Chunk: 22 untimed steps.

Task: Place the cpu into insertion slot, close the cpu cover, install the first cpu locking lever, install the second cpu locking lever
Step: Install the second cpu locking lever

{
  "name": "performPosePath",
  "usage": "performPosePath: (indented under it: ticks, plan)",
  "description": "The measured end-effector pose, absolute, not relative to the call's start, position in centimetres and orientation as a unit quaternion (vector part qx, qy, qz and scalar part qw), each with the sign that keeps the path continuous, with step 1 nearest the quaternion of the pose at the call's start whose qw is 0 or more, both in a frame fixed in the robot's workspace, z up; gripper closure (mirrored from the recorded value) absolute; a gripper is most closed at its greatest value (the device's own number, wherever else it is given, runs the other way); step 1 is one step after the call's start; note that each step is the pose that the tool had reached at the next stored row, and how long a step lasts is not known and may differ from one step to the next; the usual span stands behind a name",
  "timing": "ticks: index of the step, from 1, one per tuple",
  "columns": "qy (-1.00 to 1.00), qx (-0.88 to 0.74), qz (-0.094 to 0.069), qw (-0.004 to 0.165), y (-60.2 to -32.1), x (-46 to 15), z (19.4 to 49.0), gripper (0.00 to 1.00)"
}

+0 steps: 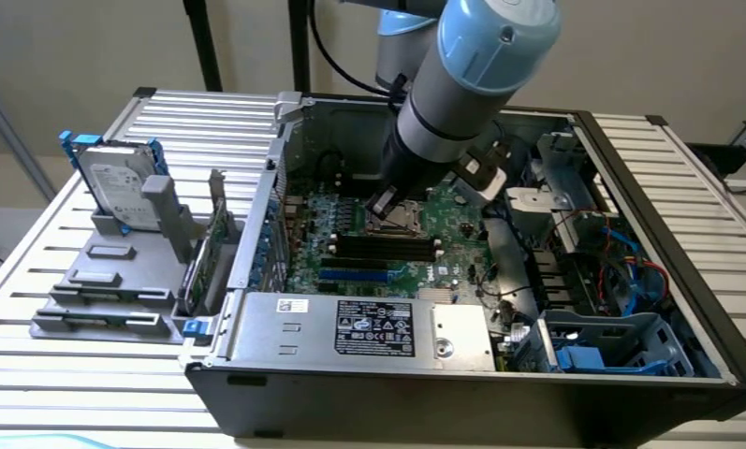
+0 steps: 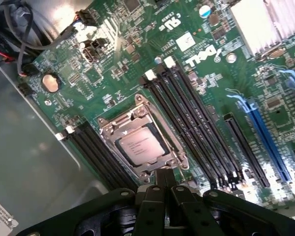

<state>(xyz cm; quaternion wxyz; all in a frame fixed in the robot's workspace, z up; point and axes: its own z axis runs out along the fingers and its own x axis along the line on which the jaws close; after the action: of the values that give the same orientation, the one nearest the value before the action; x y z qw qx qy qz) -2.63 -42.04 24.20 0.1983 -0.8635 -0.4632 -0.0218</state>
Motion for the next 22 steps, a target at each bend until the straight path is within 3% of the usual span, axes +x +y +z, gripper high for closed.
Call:
performPosePath:
  ticks: [22]
  plan:
    - [-0.462,-0.864,-0.025,0.197,-42.7,-5.1,22.7,0.89]
